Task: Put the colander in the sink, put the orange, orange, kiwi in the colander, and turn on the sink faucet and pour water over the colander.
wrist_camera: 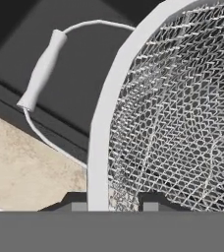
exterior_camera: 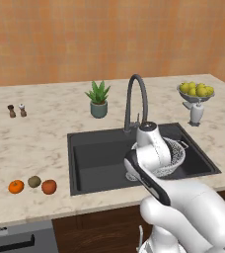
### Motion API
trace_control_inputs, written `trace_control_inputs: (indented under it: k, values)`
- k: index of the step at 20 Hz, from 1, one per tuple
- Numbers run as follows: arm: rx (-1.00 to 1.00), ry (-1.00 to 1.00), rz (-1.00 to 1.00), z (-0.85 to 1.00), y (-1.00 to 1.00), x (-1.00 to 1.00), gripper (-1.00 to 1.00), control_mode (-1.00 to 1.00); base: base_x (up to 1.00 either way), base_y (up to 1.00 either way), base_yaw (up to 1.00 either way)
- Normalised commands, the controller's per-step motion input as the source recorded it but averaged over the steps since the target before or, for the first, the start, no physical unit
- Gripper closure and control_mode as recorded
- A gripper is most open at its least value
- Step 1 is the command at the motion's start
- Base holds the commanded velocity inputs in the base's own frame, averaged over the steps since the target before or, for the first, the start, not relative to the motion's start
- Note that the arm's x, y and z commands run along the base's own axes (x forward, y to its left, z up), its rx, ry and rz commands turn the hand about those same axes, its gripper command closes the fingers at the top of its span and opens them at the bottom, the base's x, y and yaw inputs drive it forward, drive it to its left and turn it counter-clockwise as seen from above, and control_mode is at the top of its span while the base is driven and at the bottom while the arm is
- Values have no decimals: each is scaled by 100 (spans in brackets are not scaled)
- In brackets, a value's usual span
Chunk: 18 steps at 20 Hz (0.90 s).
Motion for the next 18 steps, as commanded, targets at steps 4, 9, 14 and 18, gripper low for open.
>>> trace_control_inputs:
  k: [4,9,14,18]
  values:
    - [0,0,0,-13,23,46,100,-100,0,0,0]
    - [2,0,1,-24,16,63,100,-100,0,0,0]
    - [3,4,1,-7,27,18,100,-100,0,0,0]
    - [0,0,1,-12,35,7,100,-100,0,0,0]
